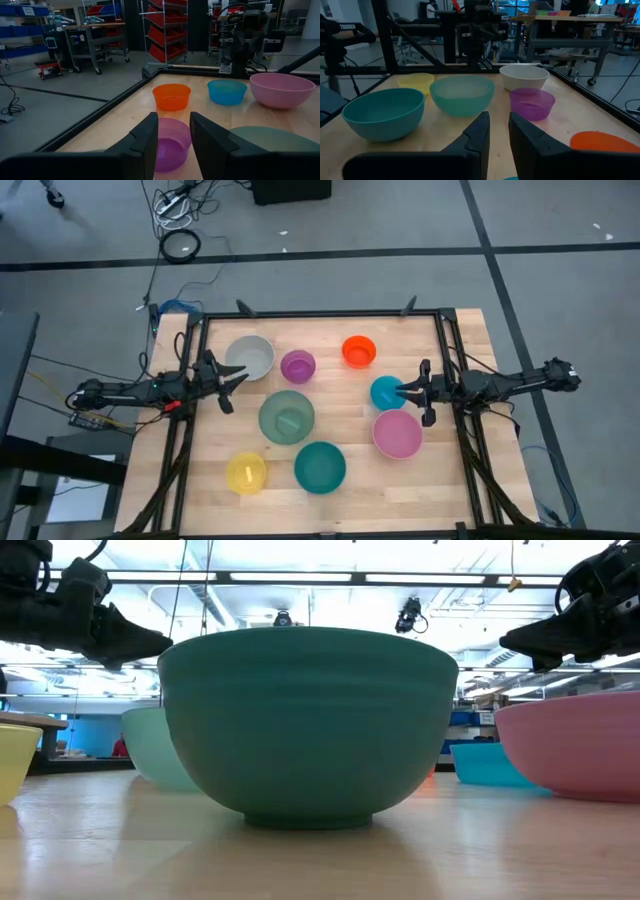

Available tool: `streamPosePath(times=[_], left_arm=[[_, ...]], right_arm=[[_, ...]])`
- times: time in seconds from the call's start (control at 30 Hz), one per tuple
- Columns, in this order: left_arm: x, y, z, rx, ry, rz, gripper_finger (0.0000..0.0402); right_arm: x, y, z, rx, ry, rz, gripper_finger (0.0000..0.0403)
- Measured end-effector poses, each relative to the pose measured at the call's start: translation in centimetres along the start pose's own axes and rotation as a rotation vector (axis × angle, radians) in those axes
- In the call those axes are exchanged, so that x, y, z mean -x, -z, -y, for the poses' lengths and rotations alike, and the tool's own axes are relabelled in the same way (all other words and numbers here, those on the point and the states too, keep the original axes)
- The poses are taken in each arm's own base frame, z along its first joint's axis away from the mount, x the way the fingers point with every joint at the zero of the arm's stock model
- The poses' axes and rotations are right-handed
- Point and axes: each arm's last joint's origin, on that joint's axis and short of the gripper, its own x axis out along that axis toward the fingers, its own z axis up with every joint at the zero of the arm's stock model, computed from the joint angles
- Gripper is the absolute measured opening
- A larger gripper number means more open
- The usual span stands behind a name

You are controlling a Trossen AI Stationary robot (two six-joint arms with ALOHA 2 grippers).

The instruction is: Nest bowls inside each other

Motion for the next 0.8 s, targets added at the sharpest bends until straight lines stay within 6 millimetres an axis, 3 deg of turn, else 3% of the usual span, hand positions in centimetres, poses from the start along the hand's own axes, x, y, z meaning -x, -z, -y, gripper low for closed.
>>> streamPosePath(times=[0.8], left_arm=[[0.0, 0.0, 0.0, 0.0, 0.0, 0.0, 0.0122]], right_arm=[[0.04, -0.93, -0.01, -0.014, -0.007, 0.095, 0.0061]])
